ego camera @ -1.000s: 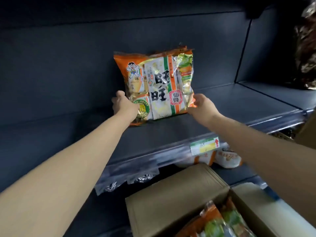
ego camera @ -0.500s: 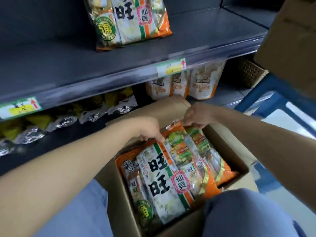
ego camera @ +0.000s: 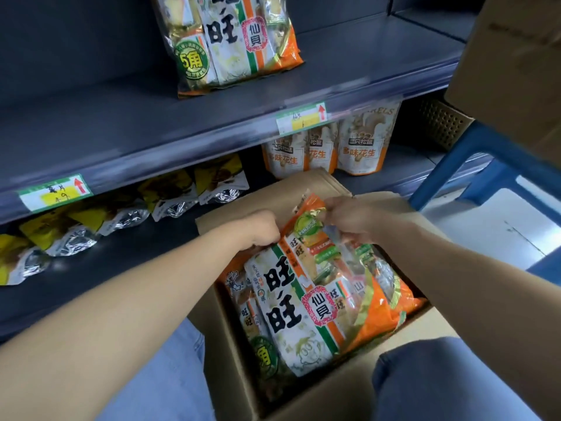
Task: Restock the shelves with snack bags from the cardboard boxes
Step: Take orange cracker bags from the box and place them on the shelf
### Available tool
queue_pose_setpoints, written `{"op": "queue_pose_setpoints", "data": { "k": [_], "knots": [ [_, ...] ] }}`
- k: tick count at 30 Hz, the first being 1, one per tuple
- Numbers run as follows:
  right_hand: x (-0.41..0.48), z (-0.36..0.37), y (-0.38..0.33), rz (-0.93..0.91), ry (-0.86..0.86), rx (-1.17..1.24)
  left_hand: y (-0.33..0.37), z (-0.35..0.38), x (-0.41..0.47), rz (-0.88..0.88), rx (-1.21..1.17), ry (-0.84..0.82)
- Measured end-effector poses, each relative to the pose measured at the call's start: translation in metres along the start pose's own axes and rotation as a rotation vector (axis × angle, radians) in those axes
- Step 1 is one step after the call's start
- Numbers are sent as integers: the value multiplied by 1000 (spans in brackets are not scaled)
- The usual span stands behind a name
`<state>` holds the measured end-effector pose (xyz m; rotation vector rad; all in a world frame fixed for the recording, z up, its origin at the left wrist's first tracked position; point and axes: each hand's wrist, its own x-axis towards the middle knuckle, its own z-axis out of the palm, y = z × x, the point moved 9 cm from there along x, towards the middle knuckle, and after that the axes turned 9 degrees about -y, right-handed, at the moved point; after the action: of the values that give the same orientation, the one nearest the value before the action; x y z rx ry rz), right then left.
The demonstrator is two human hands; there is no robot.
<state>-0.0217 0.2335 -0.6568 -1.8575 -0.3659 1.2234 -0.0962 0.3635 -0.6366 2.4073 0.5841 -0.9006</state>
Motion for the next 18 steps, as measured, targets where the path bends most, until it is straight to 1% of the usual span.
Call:
{"op": "queue_pose_setpoints", "data": {
  "k": [2, 4, 7, 9, 13, 16, 18],
  "knots": [
    [-10, -14, -25, -129, 40, 116, 8, -27, -9, 49, -78, 93],
    [-25, -29, -53, -254, 61, 253, 19, -58, -25, 141, -178, 188],
    [-46, -52, -95, -406, 43, 382, 38, -97, -49, 288, -304, 255],
    [-57, -69, -121, -484, 72, 402, 47, -122, -60, 357, -318, 336],
    [-72, -97, -168, -586, 178, 341, 43, -164, -66, 384, -434, 465],
    [-80, -116, -198, -627, 267, 293, 30, -176, -59, 355, -554, 438],
    [-82, -121, -212, -637, 269, 269, 20, -179, -50, 346, -677, 389]
  ]
}}
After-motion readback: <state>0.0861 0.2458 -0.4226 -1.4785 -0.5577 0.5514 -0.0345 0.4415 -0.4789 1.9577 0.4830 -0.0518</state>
